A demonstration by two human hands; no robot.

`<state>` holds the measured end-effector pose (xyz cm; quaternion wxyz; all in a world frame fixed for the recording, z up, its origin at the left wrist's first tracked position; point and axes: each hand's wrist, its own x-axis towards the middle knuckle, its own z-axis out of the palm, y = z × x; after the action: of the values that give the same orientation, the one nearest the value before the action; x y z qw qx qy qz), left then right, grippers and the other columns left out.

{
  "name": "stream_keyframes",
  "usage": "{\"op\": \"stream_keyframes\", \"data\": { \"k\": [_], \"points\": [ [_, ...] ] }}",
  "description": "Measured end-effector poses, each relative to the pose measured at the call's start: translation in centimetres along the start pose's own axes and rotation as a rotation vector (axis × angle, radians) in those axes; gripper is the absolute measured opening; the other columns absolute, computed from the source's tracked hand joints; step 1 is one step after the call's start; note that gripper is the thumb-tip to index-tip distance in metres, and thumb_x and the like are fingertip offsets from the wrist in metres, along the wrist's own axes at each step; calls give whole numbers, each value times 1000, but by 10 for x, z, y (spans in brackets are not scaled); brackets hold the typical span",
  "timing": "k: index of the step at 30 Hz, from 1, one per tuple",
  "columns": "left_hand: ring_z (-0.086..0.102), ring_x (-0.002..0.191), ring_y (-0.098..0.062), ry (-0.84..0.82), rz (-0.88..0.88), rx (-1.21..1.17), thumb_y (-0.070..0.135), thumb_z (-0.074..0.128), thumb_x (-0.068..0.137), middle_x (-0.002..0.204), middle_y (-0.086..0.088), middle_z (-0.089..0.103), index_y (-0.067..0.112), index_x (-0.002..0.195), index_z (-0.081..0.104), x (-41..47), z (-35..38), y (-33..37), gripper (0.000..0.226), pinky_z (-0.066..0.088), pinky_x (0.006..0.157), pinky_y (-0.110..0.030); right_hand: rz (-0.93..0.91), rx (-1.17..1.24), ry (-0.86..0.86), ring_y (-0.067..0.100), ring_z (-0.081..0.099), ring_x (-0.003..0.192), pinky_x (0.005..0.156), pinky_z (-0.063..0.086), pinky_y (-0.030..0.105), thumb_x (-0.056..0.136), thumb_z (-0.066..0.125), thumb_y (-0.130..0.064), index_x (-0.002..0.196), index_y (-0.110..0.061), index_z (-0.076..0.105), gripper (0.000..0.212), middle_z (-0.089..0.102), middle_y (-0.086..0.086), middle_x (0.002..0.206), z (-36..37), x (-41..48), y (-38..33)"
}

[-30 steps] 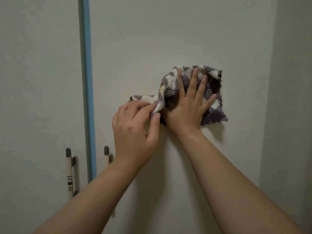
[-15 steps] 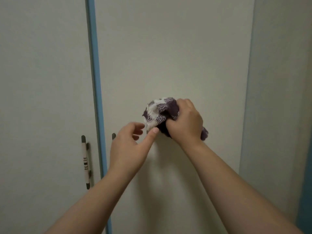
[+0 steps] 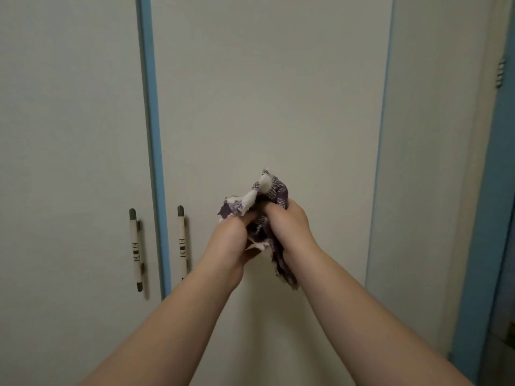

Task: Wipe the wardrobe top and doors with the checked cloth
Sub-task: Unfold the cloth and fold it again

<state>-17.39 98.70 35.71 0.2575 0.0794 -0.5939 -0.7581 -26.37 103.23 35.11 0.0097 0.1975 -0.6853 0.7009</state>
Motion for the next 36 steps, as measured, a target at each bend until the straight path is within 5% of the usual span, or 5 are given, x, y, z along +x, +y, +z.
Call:
{"op": "stream_keyframes", "data": {
  "k": [7,10,15,22,36],
  "points": [
    [67,59,-23,-43,-234,-229,13,46,92,74,-13,71,1,87,66,4,-1,8,24,55,61,-31,102,152,-308,13,71,70,59,53,21,68,73,-50,90,-14,72,42,74,2,80,-34,-15,-7],
    [67,58,-26,-22,-303,-189,16,47,91,70,-15,71,-2,85,65,7,-4,10,27,54,62,-35,202,131,-428,17,68,95,83,52,33,45,70,-73,105,-20,69,80,73,-2,99,-41,-17,3],
    [61,56,-24,-82,-372,-153,14,52,90,63,-12,62,1,76,56,11,-15,18,19,52,61,-35,291,428,-488,29,60,96,103,38,46,59,71,-30,98,-10,69,44,68,7,98,-52,-19,12],
    [67,57,-22,-231,-273,211,-19,49,79,72,-14,69,-2,82,64,15,-37,23,23,56,55,-30,253,286,-419,14,61,59,60,48,26,69,63,-9,82,-11,61,13,66,4,71,-71,-9,7],
    [56,82,-23,-22,-280,680,11,73,75,95,-11,64,7,95,58,22,-49,24,26,44,73,-35,53,26,-411,16,61,74,54,53,22,72,58,22,93,-17,60,44,60,8,90,-75,-18,0]
  ]
}}
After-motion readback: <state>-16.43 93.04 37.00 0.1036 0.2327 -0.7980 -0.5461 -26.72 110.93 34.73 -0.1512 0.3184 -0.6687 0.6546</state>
